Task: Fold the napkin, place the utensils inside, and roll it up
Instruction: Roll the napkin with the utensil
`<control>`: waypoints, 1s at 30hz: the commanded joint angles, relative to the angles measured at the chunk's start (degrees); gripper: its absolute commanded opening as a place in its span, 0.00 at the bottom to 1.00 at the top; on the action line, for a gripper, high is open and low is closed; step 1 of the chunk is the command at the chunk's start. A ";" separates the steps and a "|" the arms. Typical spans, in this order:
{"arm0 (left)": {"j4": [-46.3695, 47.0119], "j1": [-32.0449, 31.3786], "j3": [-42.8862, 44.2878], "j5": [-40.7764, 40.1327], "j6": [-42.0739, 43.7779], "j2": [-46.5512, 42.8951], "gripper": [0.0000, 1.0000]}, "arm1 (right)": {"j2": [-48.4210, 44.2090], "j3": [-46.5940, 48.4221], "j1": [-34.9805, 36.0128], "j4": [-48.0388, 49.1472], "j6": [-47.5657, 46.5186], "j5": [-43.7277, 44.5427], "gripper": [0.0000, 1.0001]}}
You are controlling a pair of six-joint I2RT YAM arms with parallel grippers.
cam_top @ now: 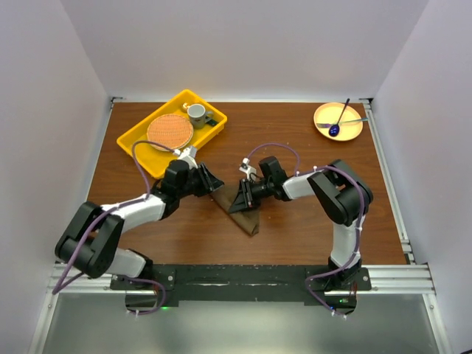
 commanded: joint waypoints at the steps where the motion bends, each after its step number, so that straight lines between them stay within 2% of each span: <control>1: 11.27 -1.36 -0.59 1.84 -2.07 4.39 0.36 | 3.57 -3.15 1.33 -4.43 2.11 -0.67 0.00; 4: 14.26 -1.36 -0.24 1.40 -2.16 8.53 0.35 | 3.48 -2.89 1.16 -6.18 1.41 -0.67 0.00; 9: 12.60 -1.27 -1.46 -2.55 -2.16 12.75 0.31 | 0.77 -2.71 1.07 -8.91 -0.62 2.76 0.00; 12: 12.16 -1.27 -2.87 -4.05 -2.51 15.03 0.26 | -2.13 -0.78 1.24 -14.80 -4.56 8.53 0.00; 13: 12.07 -1.27 -3.14 -4.40 -2.34 15.82 0.24 | -3.19 0.18 1.24 -19.33 -5.53 10.04 0.02; 15: 12.07 -1.09 -3.66 -4.40 -2.25 17.58 0.21 | -5.30 0.89 1.51 -22.00 -7.64 14.08 0.06; 17: 12.59 -1.09 -4.19 -4.58 -2.07 18.46 0.19 | -8.99 2.82 2.12 -27.09 -10.27 17.86 0.16; 18: 12.59 -1.01 -4.37 -4.75 -1.99 18.55 0.18 | -10.30 3.78 3.60 -29.03 -11.24 23.19 0.30; 21: 12.59 -1.01 -4.37 -4.67 -1.55 19.17 0.16 | -14.26 8.27 8.51 -35.97 -14.94 31.65 0.51; 25: 12.33 -1.01 -4.28 -4.14 -1.46 19.35 0.14 | -16.47 14.33 15.30 -42.48 -18.37 49.99 0.66; 30: 10.75 -0.92 -3.23 -3.09 -1.37 19.08 0.13 | -17.00 15.57 22.84 -41.88 -22.15 62.24 0.76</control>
